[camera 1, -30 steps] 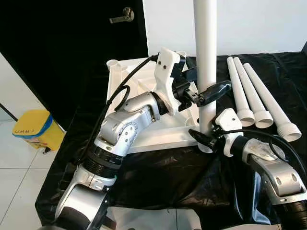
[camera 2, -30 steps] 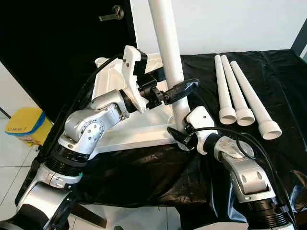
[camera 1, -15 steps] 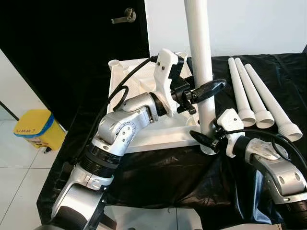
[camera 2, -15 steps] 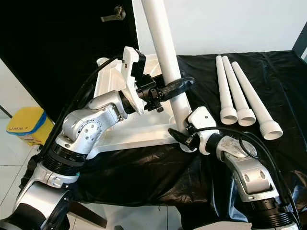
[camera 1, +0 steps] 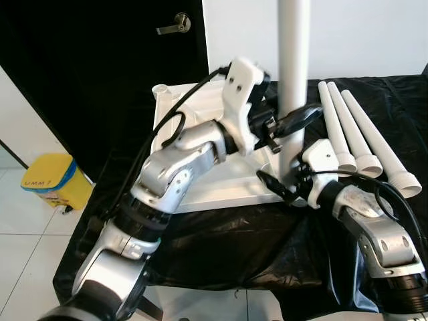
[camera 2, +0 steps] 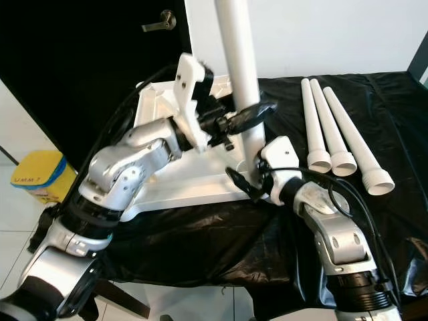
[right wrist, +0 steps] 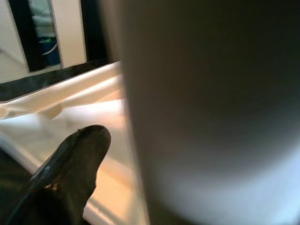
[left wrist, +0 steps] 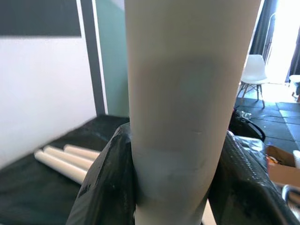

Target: Building children table

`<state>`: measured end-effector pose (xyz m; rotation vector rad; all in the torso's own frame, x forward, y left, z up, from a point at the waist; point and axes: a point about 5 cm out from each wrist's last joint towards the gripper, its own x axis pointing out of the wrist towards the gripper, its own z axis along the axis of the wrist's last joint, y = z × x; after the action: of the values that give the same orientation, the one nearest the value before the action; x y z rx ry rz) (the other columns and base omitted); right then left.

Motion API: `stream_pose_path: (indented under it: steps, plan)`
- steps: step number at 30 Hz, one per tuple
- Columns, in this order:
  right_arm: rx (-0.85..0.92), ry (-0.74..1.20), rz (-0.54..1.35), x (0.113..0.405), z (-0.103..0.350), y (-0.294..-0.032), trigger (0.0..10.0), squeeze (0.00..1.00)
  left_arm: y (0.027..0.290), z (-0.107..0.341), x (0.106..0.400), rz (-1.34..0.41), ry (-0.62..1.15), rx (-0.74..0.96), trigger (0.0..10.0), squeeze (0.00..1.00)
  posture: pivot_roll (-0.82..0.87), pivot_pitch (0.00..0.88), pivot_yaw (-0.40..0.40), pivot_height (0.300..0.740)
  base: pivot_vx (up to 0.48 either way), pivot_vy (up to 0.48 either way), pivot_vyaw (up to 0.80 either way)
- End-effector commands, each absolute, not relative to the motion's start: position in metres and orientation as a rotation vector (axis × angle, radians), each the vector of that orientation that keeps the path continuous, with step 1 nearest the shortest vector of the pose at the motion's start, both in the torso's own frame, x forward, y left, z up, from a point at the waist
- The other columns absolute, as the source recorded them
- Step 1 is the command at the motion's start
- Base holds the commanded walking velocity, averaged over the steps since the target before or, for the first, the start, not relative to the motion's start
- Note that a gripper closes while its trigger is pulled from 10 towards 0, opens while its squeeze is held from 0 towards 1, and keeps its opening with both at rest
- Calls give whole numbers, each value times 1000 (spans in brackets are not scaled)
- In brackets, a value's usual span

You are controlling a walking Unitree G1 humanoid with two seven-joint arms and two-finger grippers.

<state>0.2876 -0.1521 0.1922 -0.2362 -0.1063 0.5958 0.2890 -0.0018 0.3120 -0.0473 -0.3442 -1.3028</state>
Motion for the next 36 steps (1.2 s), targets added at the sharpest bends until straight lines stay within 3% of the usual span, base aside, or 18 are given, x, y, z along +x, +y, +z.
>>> stream_pose_path:
  steps: [1,10,16,30,31,32,33,34,36]
  plan:
    - [-222,-132,573,288,194,-147,10000,0,-2,316,290,-1330,-338,-37,10000,0,-272,0,81,740,0,0,0]
    - [-187,-218,378,293,196,-135,10000,0,-13,323,295,-1229,-290,-97,10000,0,-269,0,84,740,0,0,0]
    - [-204,-217,131,299,191,-131,10000,0,-22,326,297,-1161,-288,-126,10000,0,-267,0,80,740,0,0,0]
    - [-228,-207,65,305,188,-126,10000,0,-31,328,295,-1138,-282,-111,10000,0,-265,0,78,740,0,0,0]
    - [-217,-208,56,305,188,-126,9686,0,-32,328,295,-1139,-282,-109,10000,0,-267,0,78,740,0,0,0]
    - [-198,-205,44,306,188,-127,4510,0,-33,328,294,-1138,-282,-108,10000,0,-266,0,78,740,0,0,0]
    - [-198,-205,44,306,188,-127,4510,0,-33,328,294,-1138,-282,-108,10000,0,-266,0,78,740,0,0,0]
    - [-193,-211,37,306,189,-127,0,0,-33,328,294,-1136,-283,-106,10000,0,-267,0,78,740,0,0,0]
    - [-193,-211,37,306,189,-127,0,0,-33,328,294,-1136,-283,-106,10000,0,-267,0,78,740,0,0,0]
